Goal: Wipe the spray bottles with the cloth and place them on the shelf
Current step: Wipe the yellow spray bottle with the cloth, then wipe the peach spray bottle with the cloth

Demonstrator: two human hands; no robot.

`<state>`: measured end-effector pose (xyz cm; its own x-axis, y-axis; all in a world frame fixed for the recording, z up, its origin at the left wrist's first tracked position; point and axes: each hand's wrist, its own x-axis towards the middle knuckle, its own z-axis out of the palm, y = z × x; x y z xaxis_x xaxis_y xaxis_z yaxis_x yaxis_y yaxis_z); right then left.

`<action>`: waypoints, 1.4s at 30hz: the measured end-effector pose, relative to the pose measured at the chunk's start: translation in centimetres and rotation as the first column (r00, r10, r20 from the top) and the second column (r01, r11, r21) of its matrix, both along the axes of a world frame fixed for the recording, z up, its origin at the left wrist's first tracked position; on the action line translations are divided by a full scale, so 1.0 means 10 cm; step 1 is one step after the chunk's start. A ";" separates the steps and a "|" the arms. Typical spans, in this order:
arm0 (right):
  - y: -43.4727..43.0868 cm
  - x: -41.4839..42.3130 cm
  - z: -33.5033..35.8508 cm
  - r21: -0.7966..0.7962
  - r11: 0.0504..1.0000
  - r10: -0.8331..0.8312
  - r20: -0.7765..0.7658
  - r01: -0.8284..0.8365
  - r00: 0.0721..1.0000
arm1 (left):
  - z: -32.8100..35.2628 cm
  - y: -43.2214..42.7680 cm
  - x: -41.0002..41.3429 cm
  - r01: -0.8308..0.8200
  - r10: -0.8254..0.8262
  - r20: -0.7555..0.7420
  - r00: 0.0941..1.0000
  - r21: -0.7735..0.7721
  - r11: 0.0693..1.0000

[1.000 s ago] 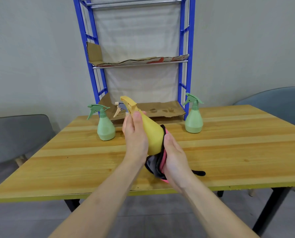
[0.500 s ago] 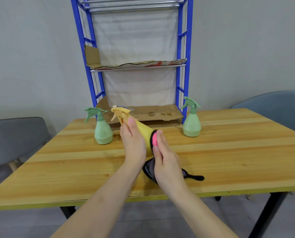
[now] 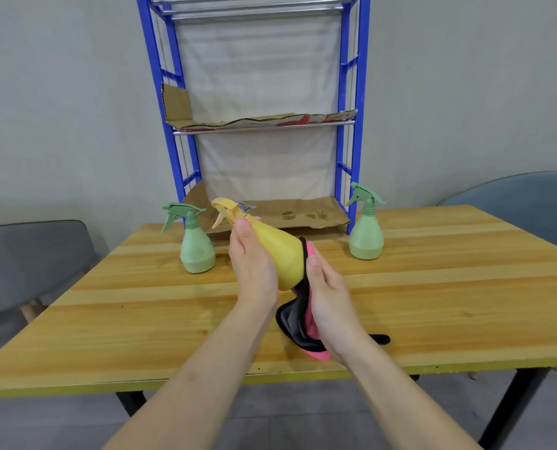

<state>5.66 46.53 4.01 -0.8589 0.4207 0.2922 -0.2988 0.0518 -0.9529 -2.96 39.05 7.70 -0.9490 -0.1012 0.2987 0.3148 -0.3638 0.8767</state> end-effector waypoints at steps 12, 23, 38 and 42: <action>0.29 0.30 0.09 0.143 0.976 -0.145 -0.148 0.166 0.978 | 0.04 0.14 -0.30 -0.087 0.023 -0.156 0.987 -0.415 0.906; 1.09 0.55 0.27 0.008 0.916 -0.379 -0.303 0.400 0.874 | -0.10 0.90 -0.09 0.049 -0.219 -0.223 0.950 -0.587 0.808; 1.40 0.58 0.06 -0.038 0.884 -0.458 -0.270 0.466 0.847 | -0.42 1.92 -0.12 0.134 -0.242 -0.061 0.968 -0.690 0.711; 1.40 0.56 0.05 -0.044 0.884 -0.460 -0.263 0.466 0.848 | -0.41 1.94 -0.13 0.151 -0.263 -0.055 0.963 -0.700 0.698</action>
<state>11.27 60.56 4.52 -0.4581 0.7422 0.4892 -0.4706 0.2644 -0.8418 -4.29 58.50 3.59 -0.8628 0.3778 0.3360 0.4436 0.2470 0.8615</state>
